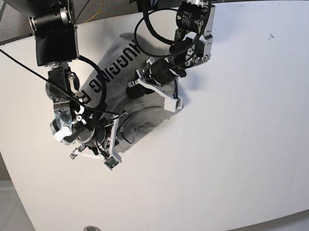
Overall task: Fold the T-shirt properly
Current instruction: 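Pull the bundle edges apart with both grippers to flatten it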
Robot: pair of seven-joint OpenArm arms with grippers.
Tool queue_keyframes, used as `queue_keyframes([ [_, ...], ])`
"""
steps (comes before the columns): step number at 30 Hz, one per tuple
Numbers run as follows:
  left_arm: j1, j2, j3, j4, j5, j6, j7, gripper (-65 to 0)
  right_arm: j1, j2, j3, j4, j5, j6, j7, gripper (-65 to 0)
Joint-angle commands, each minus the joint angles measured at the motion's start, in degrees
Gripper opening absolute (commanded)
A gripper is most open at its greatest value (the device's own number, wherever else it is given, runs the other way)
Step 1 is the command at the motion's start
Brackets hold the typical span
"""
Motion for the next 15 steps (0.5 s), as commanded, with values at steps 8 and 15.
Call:
queue_keyframes([
  [8, -0.59, -1.44, 0.11, -5.44, 0.14, 0.70, -2.40, -63.1, 1.44, 0.13, -0.05, -7.27, 0.38, -0.17, 6.39, -64.4],
  [15, -0.59, -2.67, -0.16, -5.35, 0.14, 0.70, -2.40, -63.1, 1.44, 1.45, 0.04, -11.67, 0.30, -0.08, 9.11, -64.4],
])
